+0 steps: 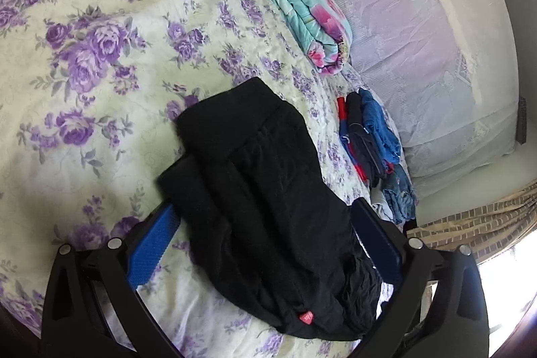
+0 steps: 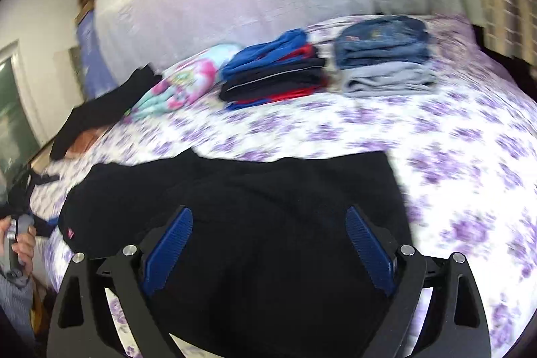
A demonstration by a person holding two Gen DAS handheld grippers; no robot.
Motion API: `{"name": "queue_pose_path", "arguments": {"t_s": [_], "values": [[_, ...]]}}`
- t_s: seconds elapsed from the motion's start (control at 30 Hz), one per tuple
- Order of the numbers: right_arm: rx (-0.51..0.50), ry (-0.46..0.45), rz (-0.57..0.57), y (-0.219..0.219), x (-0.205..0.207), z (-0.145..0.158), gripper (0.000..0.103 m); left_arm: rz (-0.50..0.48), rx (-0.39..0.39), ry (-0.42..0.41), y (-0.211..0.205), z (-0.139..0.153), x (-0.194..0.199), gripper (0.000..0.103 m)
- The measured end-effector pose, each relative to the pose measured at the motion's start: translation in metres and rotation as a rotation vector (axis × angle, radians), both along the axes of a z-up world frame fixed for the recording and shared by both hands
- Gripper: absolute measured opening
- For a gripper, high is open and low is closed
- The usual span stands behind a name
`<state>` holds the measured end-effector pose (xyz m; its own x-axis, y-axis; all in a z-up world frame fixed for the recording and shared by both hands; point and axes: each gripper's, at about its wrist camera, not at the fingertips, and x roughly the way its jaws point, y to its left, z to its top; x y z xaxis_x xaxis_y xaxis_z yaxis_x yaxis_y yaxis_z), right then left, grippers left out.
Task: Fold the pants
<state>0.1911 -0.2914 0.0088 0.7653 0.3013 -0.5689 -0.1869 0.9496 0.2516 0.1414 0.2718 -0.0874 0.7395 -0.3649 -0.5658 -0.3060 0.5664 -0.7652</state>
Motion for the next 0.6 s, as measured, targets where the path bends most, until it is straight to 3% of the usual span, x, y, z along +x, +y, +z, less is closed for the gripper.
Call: {"name": "queue_pose_path", "arguments": {"t_s": [0.23,0.3,0.37,0.5,0.57,0.6], "values": [[0.089,0.04,-0.082,-0.033,0.001,-0.017,0.096,0.026,0.052,-0.026,-0.003,0.001,0.006,0.097],[0.096,0.045,-0.084,-0.035,0.001,-0.022,0.096,0.045,0.067,-0.034,-0.003,0.001,0.005,0.088],[0.095,0.045,-0.083,-0.035,0.001,-0.025,0.096,0.055,0.048,-0.023,0.001,-0.004,0.003,0.064],[0.104,0.046,-0.084,-0.034,0.002,-0.028,0.098,0.062,0.007,-0.014,0.01,-0.012,0.0,0.054],[0.108,0.051,-0.083,-0.033,0.003,-0.031,0.098,0.072,-0.003,-0.028,0.013,-0.012,-0.004,0.039],[0.111,0.053,-0.081,-0.033,0.003,-0.032,0.099,0.078,-0.021,-0.042,0.015,-0.012,-0.006,0.037]]}}
